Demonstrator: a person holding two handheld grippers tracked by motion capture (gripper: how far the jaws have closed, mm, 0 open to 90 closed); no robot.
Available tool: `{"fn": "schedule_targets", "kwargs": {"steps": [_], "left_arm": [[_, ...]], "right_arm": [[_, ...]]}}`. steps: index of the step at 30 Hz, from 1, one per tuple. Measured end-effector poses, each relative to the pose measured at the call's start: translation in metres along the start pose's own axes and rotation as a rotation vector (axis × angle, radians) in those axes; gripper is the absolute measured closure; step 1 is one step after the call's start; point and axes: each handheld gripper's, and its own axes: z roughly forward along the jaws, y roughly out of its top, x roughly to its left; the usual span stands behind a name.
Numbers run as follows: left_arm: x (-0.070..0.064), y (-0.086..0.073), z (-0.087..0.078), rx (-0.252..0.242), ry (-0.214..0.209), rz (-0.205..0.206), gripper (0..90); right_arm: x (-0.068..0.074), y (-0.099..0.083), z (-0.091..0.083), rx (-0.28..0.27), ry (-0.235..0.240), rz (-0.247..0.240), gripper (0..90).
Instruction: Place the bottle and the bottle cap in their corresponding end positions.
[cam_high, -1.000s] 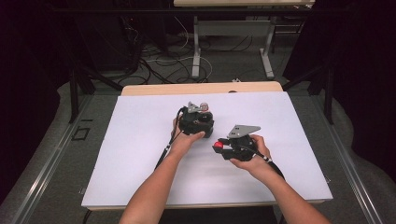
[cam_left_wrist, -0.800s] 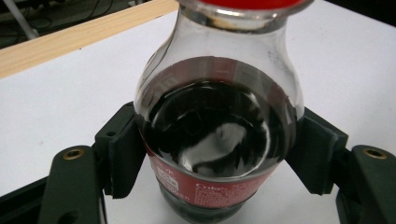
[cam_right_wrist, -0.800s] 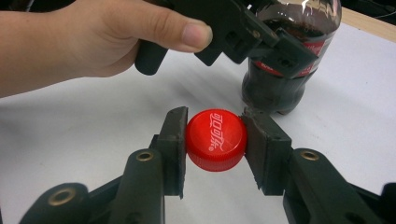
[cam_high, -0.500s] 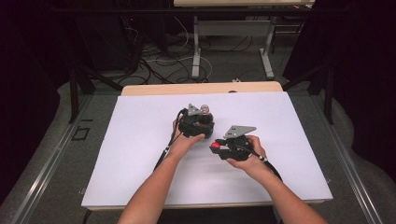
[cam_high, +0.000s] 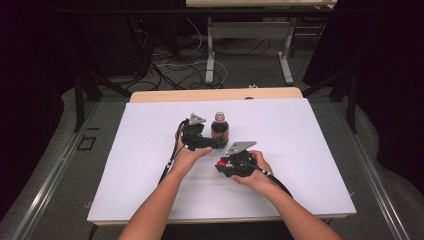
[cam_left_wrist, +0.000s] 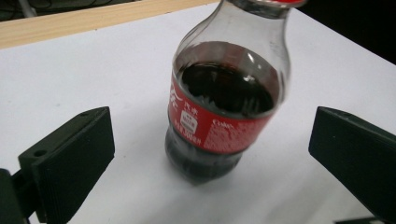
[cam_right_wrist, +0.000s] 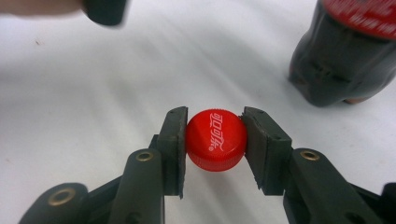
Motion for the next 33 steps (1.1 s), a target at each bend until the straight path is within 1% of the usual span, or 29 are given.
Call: {"fn": "schedule_targets", "kwargs": {"steps": [1,3,4,5,7,8,9,10,12,13,14,15,16,17,18,19,20,21,23,24,25,26,27,29,30,31,32,33], "left_arm": [[-0.001,-0.001,-0.004,0.002,0.002,-0.004,0.5],[-0.001,-0.002,-0.010,0.001,0.003,-0.003,0.6],[-0.001,-0.002,-0.013,-0.002,0.003,-0.002,0.6],[-0.001,-0.003,-0.016,0.001,-0.001,-0.004,0.6],[-0.001,-0.005,-0.022,-0.009,-0.007,-0.010,0.6],[-0.001,-0.006,-0.024,-0.014,-0.010,-0.009,0.6],[-0.001,-0.007,-0.026,-0.018,-0.010,-0.011,0.6],[-0.001,-0.008,-0.028,-0.025,-0.010,-0.012,0.6],[0.001,-0.009,-0.031,-0.032,-0.011,0.000,0.6],[0.001,-0.010,-0.032,-0.030,-0.013,-0.012,0.6],[0.002,-0.010,-0.032,-0.029,-0.013,-0.008,0.6],[0.003,-0.010,-0.033,-0.022,-0.016,-0.007,0.6],[0.004,-0.010,-0.034,-0.024,-0.014,-0.008,0.6],[0.004,-0.010,-0.034,-0.027,-0.011,-0.012,0.6],[0.004,-0.010,-0.035,-0.027,-0.011,-0.013,0.6],[0.005,-0.011,-0.036,-0.026,-0.010,-0.014,0.6],[0.006,-0.011,-0.037,-0.022,-0.008,-0.014,0.6],[0.007,-0.012,-0.039,-0.024,-0.001,-0.018,0.6],[0.009,-0.014,-0.042,-0.018,0.020,-0.030,0.7],[0.011,-0.015,-0.044,-0.012,0.023,-0.030,1.1],[0.013,-0.016,-0.047,-0.014,0.023,-0.037,1.7],[0.014,-0.018,-0.049,-0.014,0.025,-0.049,1.9],[0.016,-0.021,-0.051,-0.023,0.033,-0.053,1.9],[0.020,-0.026,-0.057,-0.028,0.035,-0.066,2.0],[0.023,-0.030,-0.061,-0.020,0.042,-0.067,2.0],[0.026,-0.034,-0.063,-0.023,0.051,-0.074,2.0],[0.029,-0.038,-0.066,-0.021,0.054,-0.081,2.0],[0.031,-0.041,-0.069,-0.012,0.054,-0.094,2.0]], "right_arm": [[0.001,-0.001,0.001,0.006,0.005,0.012,61.2],[0.001,-0.003,0.004,0.034,0.021,0.008,61.2],[0.001,-0.003,0.006,0.040,0.020,0.016,61.1],[0.001,-0.004,0.008,0.034,0.019,0.013,61.1],[0.002,-0.005,0.010,0.055,0.025,0.014,61.1],[0.002,-0.006,0.011,0.078,0.036,0.011,61.0],[0.003,-0.006,0.012,0.084,0.031,0.004,61.0],[0.003,-0.007,0.013,0.089,0.029,0.009,60.9],[0.002,-0.007,0.014,0.093,0.044,0.012,60.2],[0.002,-0.007,0.014,0.092,0.048,0.024,57.0],[0.001,-0.007,0.014,0.095,0.053,0.007,53.2],[0.000,-0.007,0.015,0.091,0.061,0.002,51.2],[0.001,-0.007,0.014,0.091,0.058,0.016,48.2],[0.000,-0.007,0.014,0.082,0.055,0.006,45.5],[0.001,-0.007,0.013,0.083,0.045,0.010,43.8],[0.001,-0.006,0.012,0.079,0.052,0.010,41.6],[0.000,-0.006,0.011,0.075,0.045,0.004,40.0],[0.001,-0.005,0.008,0.078,0.033,0.016,39.3],[0.000,-0.004,0.004,0.055,0.019,0.024,37.3],[-0.002,-0.003,0.000,0.055,0.011,0.032,36.8],[-0.003,-0.003,-0.004,0.052,-0.004,0.026,36.7],[-0.006,-0.002,-0.009,0.064,-0.030,0.017,36.5],[-0.008,-0.002,-0.013,0.050,-0.055,0.014,36.4],[-0.017,-0.003,-0.020,0.034,-0.070,0.016,36.2],[-0.021,-0.003,-0.025,0.037,-0.083,0.024,35.8],[-0.026,-0.005,-0.029,0.032,-0.119,0.024,35.2],[-0.032,-0.006,-0.033,0.018,-0.150,0.035,34.6],[-0.037,-0.007,-0.038,0.018,-0.171,0.075,33.4]]}}
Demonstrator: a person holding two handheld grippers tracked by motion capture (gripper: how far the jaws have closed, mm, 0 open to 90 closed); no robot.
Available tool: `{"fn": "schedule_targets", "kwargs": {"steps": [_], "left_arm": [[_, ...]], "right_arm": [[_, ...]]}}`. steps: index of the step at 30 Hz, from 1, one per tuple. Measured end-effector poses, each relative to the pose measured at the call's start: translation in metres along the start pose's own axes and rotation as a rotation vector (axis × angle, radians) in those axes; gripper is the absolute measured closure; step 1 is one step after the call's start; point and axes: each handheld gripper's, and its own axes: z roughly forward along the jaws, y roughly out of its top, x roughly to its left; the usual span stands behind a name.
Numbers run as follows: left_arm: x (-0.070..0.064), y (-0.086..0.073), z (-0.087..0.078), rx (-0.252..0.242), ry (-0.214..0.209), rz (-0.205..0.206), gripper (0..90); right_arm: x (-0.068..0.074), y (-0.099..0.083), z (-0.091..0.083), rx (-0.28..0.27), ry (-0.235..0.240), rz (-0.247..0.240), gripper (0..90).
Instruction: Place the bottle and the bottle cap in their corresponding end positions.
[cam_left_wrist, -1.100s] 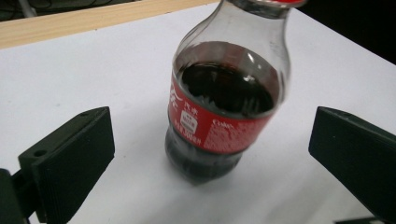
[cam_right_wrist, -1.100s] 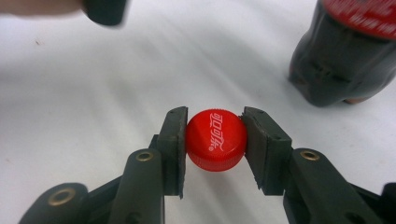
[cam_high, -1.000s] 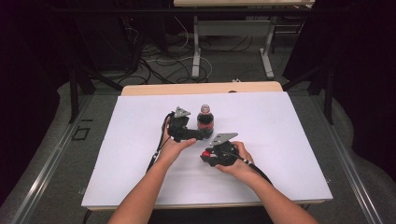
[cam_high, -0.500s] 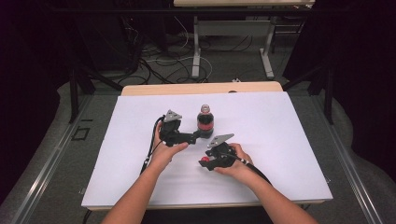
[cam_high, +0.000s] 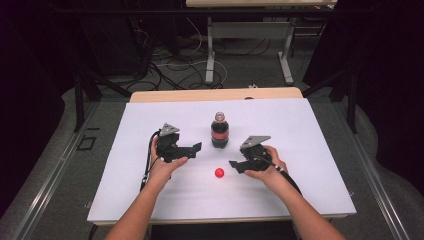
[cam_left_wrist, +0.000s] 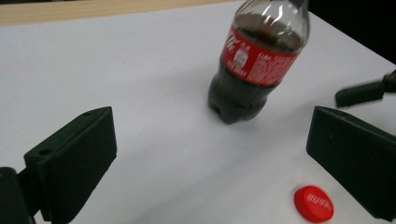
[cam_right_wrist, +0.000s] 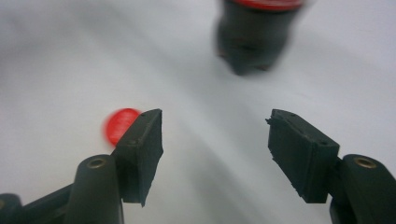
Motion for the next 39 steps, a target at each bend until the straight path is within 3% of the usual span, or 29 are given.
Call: {"fn": "schedule_targets", "kwargs": {"steps": [2,6,10,14,19,21,24,27,29,39], "left_arm": [[0.008,-0.007,-0.006,0.015,0.011,-0.016,2.1],[0.022,-0.019,-0.020,0.011,0.042,-0.057,2.9],[0.034,-0.026,-0.034,0.007,0.080,-0.076,2.8],[0.045,-0.034,-0.047,0.001,0.119,-0.092,1.5],[0.056,-0.045,-0.060,-0.018,0.155,-0.125,0.6],[0.060,-0.048,-0.063,-0.014,0.164,-0.144,0.6],[0.067,-0.051,-0.065,-0.022,0.178,-0.161,0.6],[0.070,-0.054,-0.064,-0.032,0.188,-0.188,0.6],[0.073,-0.056,-0.064,-0.014,0.198,-0.175,0.6],[0.079,-0.064,-0.059,0.019,0.239,-0.162,0.6]], "right_arm": [[-0.014,-0.004,-0.006,-0.036,-0.051,0.052,32.4],[-0.034,-0.015,-0.019,-0.057,-0.088,0.167,27.5],[-0.049,-0.026,-0.029,-0.081,-0.149,0.206,15.7],[-0.059,-0.036,-0.039,-0.100,-0.169,0.251,14.7],[-0.067,-0.048,-0.047,-0.117,-0.216,0.268,12.4],[-0.069,-0.051,-0.050,-0.103,-0.221,0.297,12.3],[-0.072,-0.054,-0.053,-0.061,-0.232,0.287,12.0],[-0.074,-0.057,-0.055,-0.060,-0.233,0.286,4.4],[-0.076,-0.060,-0.055,-0.062,-0.241,0.293,0.0],[-0.081,-0.074,-0.054,-0.071,-0.299,0.347,0.0]]}}
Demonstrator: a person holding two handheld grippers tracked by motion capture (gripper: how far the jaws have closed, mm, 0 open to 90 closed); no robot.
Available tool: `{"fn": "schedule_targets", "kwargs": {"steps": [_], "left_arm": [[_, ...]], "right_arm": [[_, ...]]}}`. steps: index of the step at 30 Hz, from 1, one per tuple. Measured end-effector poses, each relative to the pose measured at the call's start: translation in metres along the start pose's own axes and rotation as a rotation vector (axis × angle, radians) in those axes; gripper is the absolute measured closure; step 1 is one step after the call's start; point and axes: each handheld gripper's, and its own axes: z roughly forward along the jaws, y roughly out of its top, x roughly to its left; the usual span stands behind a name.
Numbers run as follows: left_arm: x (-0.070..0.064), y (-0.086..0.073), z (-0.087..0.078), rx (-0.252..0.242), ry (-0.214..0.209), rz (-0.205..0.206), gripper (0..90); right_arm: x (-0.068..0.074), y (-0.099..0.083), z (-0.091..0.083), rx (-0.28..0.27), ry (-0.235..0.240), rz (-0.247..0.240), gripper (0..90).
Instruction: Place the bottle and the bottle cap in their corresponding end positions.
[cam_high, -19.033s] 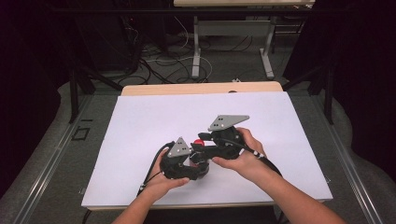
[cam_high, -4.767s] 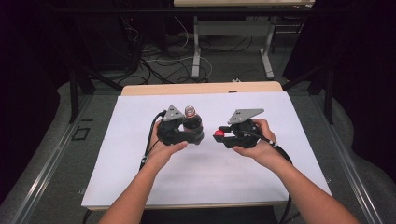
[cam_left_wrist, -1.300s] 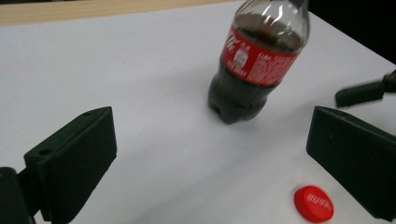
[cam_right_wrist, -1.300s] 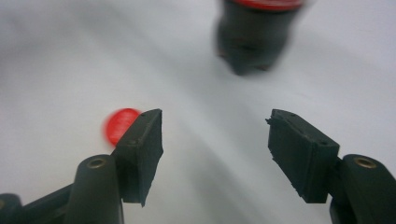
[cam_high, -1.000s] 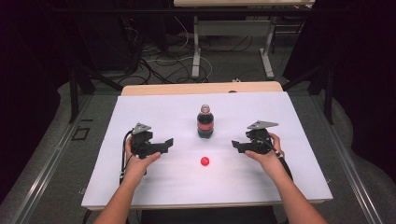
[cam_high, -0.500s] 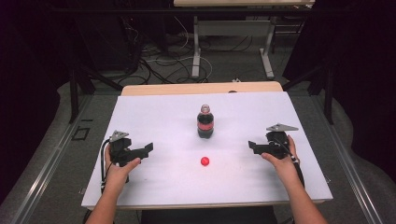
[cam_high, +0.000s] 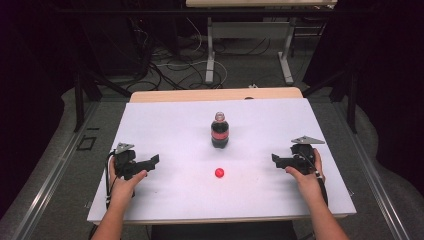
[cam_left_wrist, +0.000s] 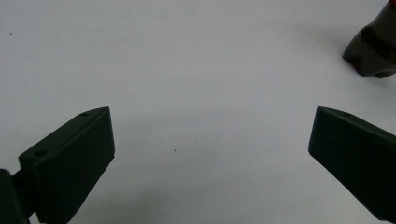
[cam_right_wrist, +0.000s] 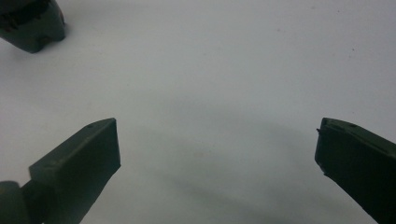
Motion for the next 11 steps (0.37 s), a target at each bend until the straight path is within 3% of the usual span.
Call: {"fn": "schedule_targets", "kwargs": {"steps": [11], "left_arm": [[-0.0013,-0.0008,0.0012,0.008,0.012,0.020,0.6]], "right_arm": [[0.0003,-0.0026,0.0016,0.002,-0.007,0.015,0.0]]}}
